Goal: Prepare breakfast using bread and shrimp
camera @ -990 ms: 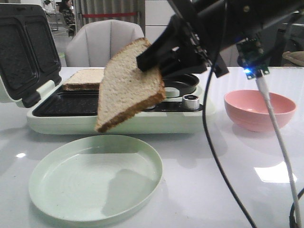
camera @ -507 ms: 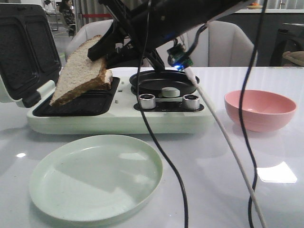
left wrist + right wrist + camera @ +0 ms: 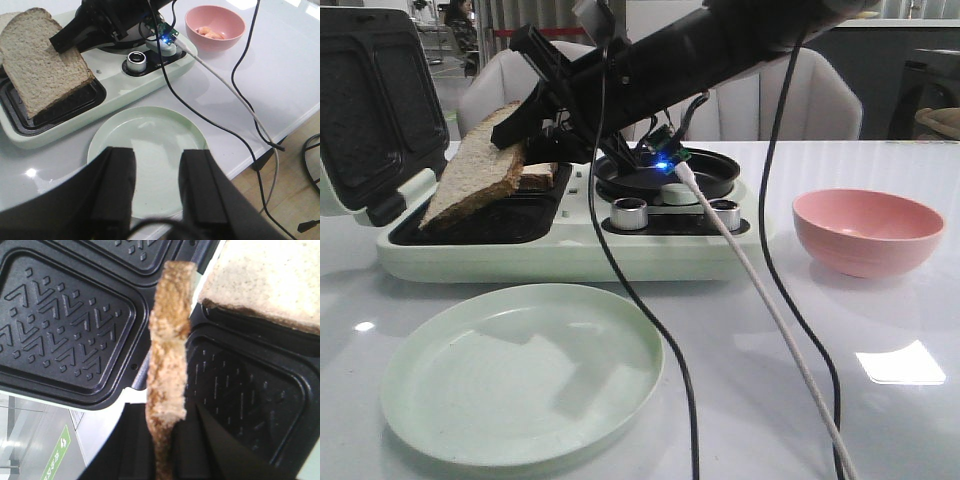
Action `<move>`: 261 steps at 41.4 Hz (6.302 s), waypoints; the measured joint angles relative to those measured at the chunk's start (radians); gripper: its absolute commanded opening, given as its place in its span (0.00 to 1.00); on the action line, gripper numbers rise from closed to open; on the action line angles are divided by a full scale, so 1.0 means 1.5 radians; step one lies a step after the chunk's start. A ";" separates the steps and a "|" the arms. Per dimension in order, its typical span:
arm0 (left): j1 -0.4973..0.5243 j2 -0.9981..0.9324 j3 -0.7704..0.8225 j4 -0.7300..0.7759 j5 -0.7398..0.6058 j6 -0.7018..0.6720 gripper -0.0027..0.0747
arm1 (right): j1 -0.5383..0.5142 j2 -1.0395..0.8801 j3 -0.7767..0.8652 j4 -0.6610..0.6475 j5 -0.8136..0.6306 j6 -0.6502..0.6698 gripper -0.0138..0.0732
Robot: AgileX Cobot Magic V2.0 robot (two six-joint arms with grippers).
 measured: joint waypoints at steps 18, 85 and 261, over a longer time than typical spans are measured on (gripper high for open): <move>0.000 0.000 0.000 0.000 -0.001 0.000 0.42 | 0.002 0.011 -0.001 -0.007 0.000 0.002 0.54; 0.000 0.000 0.000 0.032 -0.001 0.000 0.42 | 0.006 -0.383 0.104 -0.749 0.087 0.327 0.67; 0.184 0.727 -0.623 -0.255 0.103 0.279 0.22 | 0.006 -1.030 0.642 -0.940 0.081 0.539 0.67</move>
